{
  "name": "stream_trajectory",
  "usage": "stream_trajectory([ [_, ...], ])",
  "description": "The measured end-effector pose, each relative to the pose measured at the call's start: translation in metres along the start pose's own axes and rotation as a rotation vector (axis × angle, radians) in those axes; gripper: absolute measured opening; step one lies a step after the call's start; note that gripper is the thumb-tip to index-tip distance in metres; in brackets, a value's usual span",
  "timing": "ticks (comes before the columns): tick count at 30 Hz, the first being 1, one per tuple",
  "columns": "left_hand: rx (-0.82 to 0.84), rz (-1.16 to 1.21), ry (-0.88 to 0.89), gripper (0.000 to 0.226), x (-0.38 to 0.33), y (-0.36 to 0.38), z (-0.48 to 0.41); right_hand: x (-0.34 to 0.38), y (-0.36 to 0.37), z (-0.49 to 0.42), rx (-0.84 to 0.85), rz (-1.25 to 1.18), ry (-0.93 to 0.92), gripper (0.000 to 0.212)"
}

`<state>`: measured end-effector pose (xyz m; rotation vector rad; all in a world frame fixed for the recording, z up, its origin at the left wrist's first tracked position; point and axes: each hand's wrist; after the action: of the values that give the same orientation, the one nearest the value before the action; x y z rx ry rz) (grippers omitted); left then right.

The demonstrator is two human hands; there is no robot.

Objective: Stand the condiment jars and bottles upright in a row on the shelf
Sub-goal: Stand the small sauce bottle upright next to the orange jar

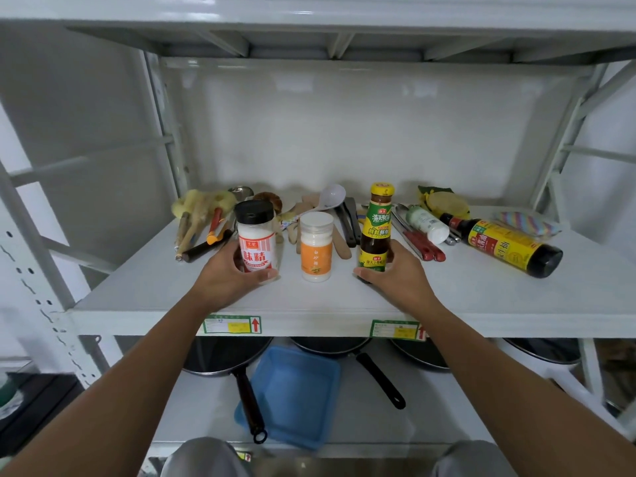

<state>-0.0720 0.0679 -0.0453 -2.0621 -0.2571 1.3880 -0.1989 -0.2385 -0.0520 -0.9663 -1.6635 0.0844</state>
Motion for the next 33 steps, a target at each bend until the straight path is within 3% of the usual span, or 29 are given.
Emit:
stream_trajectory([
  [6,-0.001,-0.014,-0.006,0.086,0.002,-0.002,0.001,0.002,0.008,0.002,0.031,0.110,0.006,0.073],
  [15,0.007,-0.040,0.020,0.084,0.010,-0.001,-0.004,0.003,0.007,0.002,0.022,0.126,0.022,0.074],
  [20,0.007,-0.047,0.014,0.098,0.012,0.001,-0.007,0.003,0.006,0.004,0.014,0.148,0.024,0.072],
  [33,0.004,-0.038,0.003,0.095,0.009,-0.001,-0.005,0.006,0.006,0.004,0.019,0.142,0.032,0.074],
])
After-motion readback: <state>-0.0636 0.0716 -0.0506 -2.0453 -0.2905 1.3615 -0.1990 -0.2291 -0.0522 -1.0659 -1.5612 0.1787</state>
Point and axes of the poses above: each hand's wrist, its own z-axis away from the middle knuckle, its own y-axis out of the palm, x = y × z, and after that the axes turned 1 degree about x, right-handed
